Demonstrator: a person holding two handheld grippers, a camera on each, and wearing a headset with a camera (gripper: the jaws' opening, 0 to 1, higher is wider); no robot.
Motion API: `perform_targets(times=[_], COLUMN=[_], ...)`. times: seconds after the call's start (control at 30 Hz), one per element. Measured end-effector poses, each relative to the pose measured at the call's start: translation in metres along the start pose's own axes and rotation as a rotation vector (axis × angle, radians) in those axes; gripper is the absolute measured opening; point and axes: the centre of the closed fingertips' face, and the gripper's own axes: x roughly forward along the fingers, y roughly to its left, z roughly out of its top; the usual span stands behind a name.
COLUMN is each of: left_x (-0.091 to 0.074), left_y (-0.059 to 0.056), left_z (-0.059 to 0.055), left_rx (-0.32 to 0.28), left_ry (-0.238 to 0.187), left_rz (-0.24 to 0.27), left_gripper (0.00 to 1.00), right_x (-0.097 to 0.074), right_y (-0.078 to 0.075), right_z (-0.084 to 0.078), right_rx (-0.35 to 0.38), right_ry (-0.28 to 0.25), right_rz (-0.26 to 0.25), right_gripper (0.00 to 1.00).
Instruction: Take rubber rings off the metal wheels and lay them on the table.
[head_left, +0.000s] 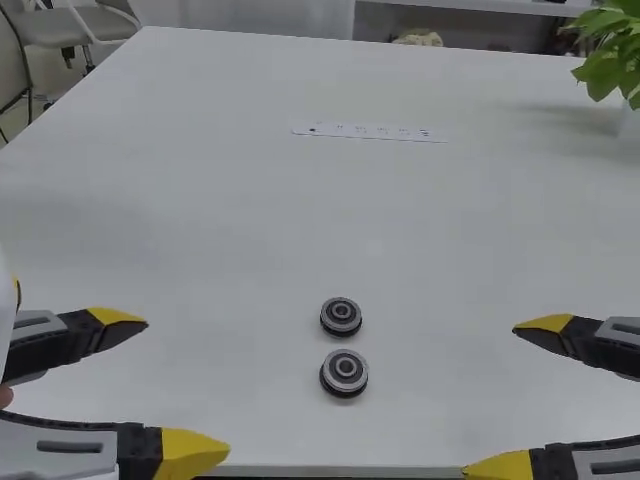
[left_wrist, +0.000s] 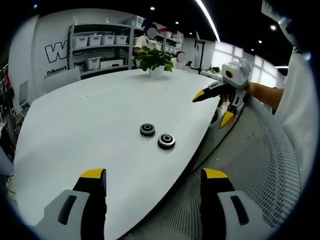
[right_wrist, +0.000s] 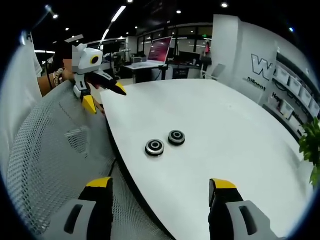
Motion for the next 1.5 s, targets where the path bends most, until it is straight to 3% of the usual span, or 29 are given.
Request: perform_targets(times=[0.2,0.3,0.4,0.67,0.77,0.97,1.03,1.07,1.17,1.43,1.5], left_x=[-0.001,0.000,0.000,0.000,0.000,-0.001,-0.001,0.000,0.000,-0.002,-0.005], left_y=[0.001,0.000,0.000,-0.002,-0.002,-0.001,0.000,-0.001,-0.001,0.002,0.008], left_z=[0.000,0.001,0.006,0.011,0.014,0.018,0.017,0.017,0.018,0.020,0.031], left_rx=[0.019,0.065,0.076,0.140,0.162,0.157,0.181,0.194,0.201,0.189,0.142], left_ry=[0.009,0.021,-0.001,-0.001,-0.009,-0.028,-0.014,-0.012,-0.013,-0.030,-0.084], left_rz=[0.017,0.021,0.014,0.014,0.018,0.017,0.024,0.025,0.022,0.021,0.033], left_gripper=[0.71,0.68,0.67,0.65,0.63,0.63,0.63,0.63,0.63,0.66,0.69], right_x=[0.001,0.000,-0.001,-0.005,-0.005,-0.010,-0.008,-0.007,0.003,0.031,0.038], right_y=[0.003,0.003,0.000,-0.008,-0.006,-0.020,-0.027,-0.029,-0.030,-0.020,-0.014], right_z=[-0.001,0.000,0.001,0.014,0.017,0.042,0.065,0.069,0.079,0.102,0.107], right_rx=[-0.009,-0.003,-0.001,0.068,0.103,0.034,0.036,0.038,0.018,-0.067,-0.098], right_ry=[0.006,-0.001,-0.011,-0.087,-0.087,-0.105,-0.182,-0.193,-0.184,-0.180,-0.175], right_rz=[0.018,0.017,0.008,0.001,0.037,0.007,0.002,0.002,0.005,0.074,0.126], right_gripper=[0.75,0.75,0.75,0.74,0.73,0.69,0.69,0.69,0.67,0.63,0.62])
